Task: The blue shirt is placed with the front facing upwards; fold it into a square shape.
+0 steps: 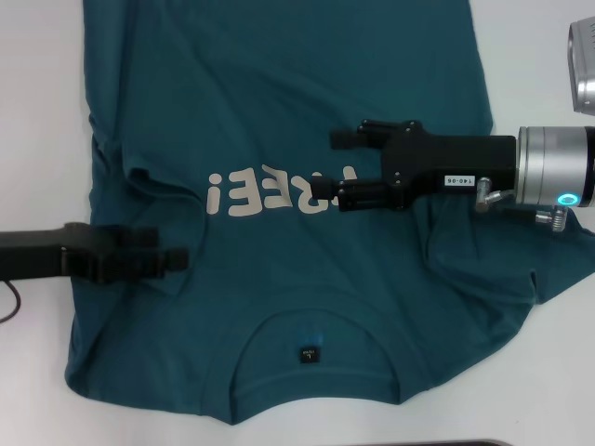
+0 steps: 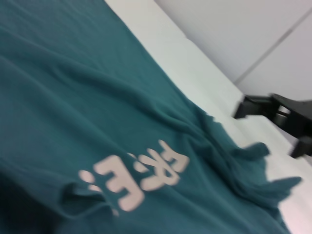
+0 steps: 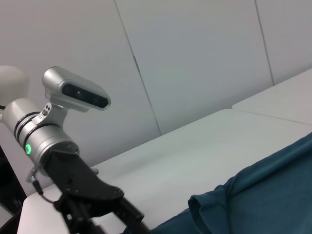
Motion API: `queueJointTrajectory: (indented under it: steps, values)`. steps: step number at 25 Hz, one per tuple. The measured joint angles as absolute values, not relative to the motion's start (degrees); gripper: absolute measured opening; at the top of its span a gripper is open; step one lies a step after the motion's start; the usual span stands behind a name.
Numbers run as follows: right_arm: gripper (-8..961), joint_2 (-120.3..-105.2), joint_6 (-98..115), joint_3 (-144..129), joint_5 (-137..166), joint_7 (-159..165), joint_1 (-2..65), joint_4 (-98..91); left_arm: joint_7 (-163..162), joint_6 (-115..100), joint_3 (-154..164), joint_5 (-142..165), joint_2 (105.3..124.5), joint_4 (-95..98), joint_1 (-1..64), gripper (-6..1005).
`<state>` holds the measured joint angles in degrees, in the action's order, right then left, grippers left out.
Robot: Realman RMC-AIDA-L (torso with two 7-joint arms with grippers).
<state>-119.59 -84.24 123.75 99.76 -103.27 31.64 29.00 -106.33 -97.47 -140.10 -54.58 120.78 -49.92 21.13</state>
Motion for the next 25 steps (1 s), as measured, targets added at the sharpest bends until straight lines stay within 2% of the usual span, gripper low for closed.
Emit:
queueJointTrajectory:
  steps: [10, 18, 25]
  values:
    - [906, -119.61, -84.3, 123.7, 99.8, -103.5, 31.6, 29.0, -105.8, -97.3, -142.4, -55.1, 121.13, -49.9, 21.2, 847]
    - [906, -119.61, -84.3, 123.8, 99.8, -103.4, 31.6, 29.0, -107.9, -86.7, -142.6, -54.7, 122.38, -49.6, 22.4, 846]
    - [906, -119.60, -84.8, 123.7, 99.8, -103.3, 31.6, 29.4, -108.9, -82.9, -142.2, -54.6, 122.18, -47.7, 24.0, 847]
